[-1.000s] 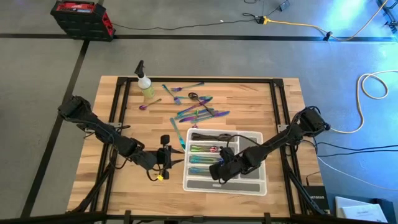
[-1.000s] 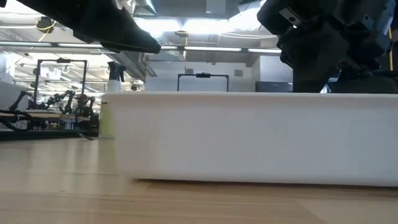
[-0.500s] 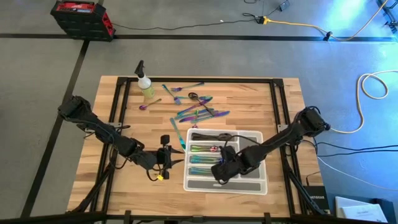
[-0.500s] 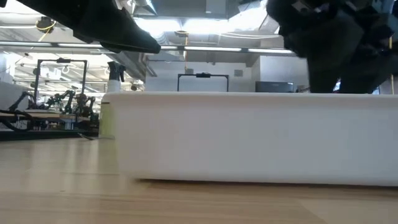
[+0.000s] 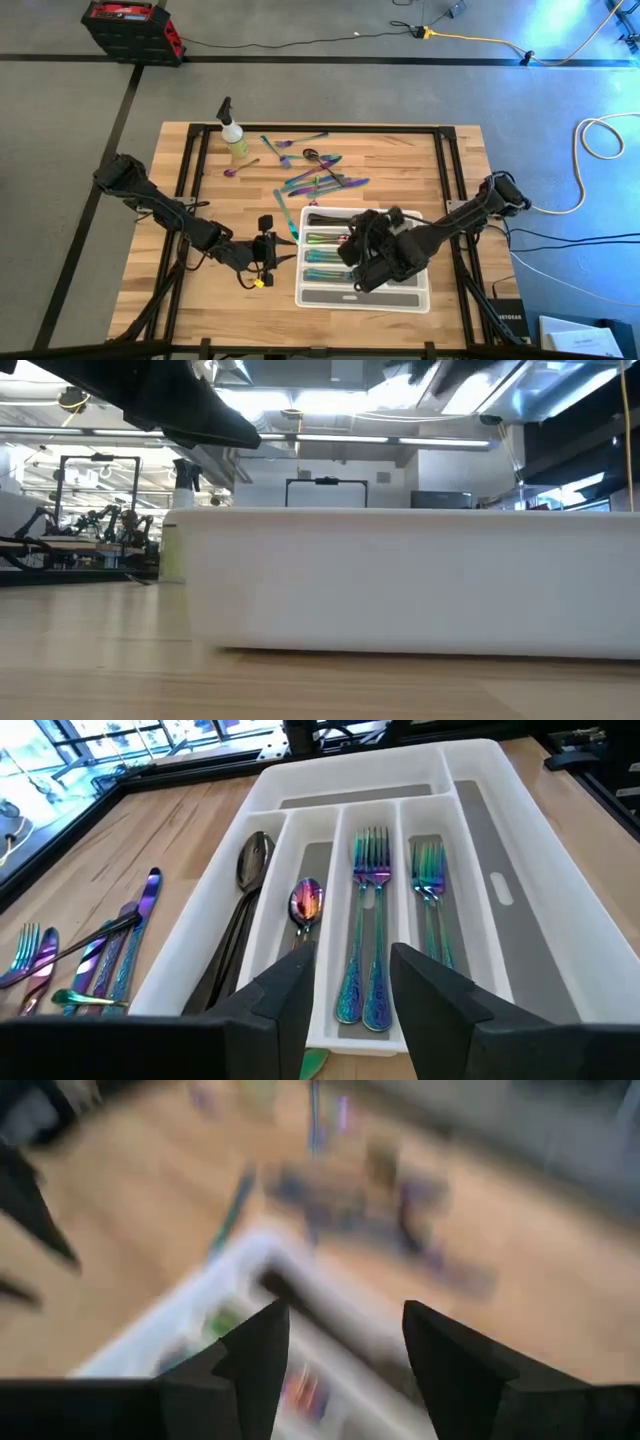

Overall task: Sort silverware
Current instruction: Put the black spoon into the white silverware tray

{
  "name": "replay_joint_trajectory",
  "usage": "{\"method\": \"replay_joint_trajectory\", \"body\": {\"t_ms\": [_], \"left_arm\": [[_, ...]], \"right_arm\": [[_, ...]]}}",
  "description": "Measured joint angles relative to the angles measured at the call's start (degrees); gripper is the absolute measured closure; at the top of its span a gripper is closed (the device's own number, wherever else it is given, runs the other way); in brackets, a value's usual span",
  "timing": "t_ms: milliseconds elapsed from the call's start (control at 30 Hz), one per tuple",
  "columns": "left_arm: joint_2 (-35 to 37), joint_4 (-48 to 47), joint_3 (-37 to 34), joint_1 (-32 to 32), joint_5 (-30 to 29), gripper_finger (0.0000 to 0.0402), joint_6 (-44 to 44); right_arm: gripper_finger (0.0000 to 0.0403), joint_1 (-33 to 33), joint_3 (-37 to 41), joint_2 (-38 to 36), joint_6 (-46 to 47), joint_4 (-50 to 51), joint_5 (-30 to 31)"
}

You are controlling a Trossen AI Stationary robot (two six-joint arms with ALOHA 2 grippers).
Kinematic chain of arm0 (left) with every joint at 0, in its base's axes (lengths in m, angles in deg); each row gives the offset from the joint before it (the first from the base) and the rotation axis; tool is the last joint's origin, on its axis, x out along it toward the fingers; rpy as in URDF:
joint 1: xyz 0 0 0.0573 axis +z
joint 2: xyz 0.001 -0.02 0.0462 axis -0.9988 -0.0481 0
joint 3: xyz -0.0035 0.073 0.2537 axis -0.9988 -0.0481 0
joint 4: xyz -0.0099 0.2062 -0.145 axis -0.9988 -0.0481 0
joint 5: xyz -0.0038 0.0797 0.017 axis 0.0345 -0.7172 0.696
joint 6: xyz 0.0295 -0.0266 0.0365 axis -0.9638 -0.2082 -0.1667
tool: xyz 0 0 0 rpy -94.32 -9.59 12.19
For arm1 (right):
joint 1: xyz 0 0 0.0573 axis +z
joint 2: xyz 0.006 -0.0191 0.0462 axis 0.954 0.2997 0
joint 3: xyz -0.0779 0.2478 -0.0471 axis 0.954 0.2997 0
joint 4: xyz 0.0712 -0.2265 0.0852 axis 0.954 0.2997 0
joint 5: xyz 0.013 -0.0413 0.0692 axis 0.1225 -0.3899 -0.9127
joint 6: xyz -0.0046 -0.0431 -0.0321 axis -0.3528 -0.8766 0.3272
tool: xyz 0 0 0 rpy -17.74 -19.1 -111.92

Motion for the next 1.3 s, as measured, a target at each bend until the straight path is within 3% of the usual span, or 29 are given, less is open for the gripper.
{"method": "replay_joint_trajectory", "body": {"t_ms": [133,233,367,500,667,800,1033,1300], "left_arm": [[0.0,-0.1,0.0,0.7,0.0,0.0283,0.7],[0.0,-0.9,0.0,1.7,-0.9,0.0283,3.4],[0.0,-4.8,0.0,4.5,-3.7,0.0283,9.8],[0.0,-12.0,0.0,7.2,-4.1,0.0283,15.1],[0.0,-21.2,0.0,8.3,-10.0,0.0283,24.2],[0.0,-23.2,0.0,7.8,-9.9,0.0283,24.8],[-0.5,-24.0,0.0,8.0,-9.6,0.0283,24.7],[-3.1,-24.0,0.0,8.0,-9.4,0.0283,25.6]], "right_arm": [[0.0221,-2.1,-0.3,0.0,-7.2,-0.7,12.3],[0.0221,-7.4,-0.1,0.0,-8.4,-1.7,12.9],[0.0221,-16.6,3.7,0.0,-26.3,-15.4,3.7],[0.0221,-27.1,9.2,0.1,-44.4,-36.5,-18.3],[0.0221,-38.4,10.7,2.6,-46.3,-36.2,-27.4],[0.0221,-44.1,10.6,7.3,-47.6,-38.0,-37.1],[0.0221,-46.7,5.8,17.4,-51.0,-37.6,-42.0],[0.0221,-46.9,0.4,21.9,-55.2,-33.6,-34.3]]}}
